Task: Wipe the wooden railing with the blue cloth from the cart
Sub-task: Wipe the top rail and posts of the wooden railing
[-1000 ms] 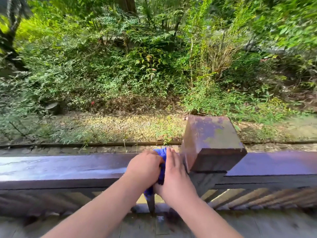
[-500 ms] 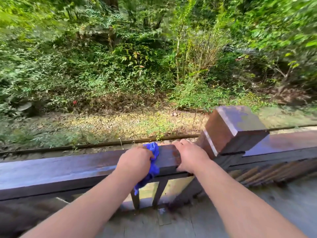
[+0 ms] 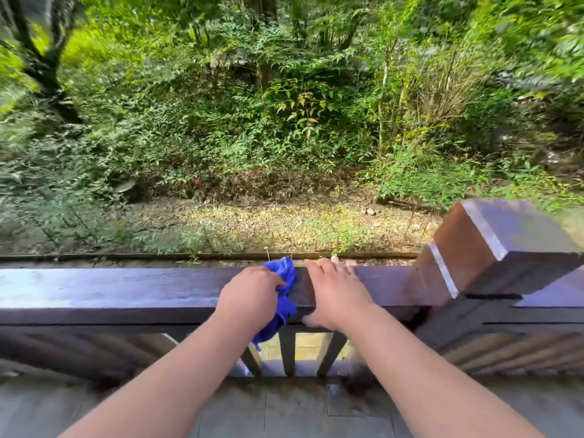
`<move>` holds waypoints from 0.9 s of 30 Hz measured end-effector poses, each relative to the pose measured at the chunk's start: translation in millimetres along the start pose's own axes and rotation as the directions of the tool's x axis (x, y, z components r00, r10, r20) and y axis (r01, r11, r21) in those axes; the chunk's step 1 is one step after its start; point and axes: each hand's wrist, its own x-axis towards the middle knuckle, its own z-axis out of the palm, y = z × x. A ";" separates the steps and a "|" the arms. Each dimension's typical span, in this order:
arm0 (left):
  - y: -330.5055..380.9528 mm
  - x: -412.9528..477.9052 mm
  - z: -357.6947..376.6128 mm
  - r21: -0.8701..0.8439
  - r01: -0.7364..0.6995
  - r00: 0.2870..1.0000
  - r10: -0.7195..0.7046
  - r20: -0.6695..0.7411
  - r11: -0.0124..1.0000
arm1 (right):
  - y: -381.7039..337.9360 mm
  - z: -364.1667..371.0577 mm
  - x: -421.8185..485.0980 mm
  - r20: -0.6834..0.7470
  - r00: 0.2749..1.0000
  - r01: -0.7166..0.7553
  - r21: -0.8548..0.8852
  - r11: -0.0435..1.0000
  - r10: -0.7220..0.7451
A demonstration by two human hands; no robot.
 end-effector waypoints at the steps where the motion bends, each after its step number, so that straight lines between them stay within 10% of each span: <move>1: -5.7 -1.4 -1.0 0.002 0.002 1.000 -0.002 -0.008 1.000 | -11.8 1.3 3.8 0.000 1.000 0.024 0.006 1.000 -0.024; 15: -144.5 -29.9 -24.7 -0.010 0.043 0.995 -0.044 -0.086 0.999 | -60.4 8.2 21.5 -0.018 0.999 -0.048 -0.024 0.999 0.048; 21: -102.9 -21.1 -8.3 0.028 -0.113 0.962 0.116 -0.247 0.993 | -3.9 1.6 -1.1 -0.004 0.986 -0.168 -0.022 0.986 0.168; 27: 7.0 16.1 16.6 0.037 -0.307 0.943 0.310 -0.120 0.951 | 68.4 -6.6 -30.4 0.005 0.971 -0.238 -0.045 0.970 0.238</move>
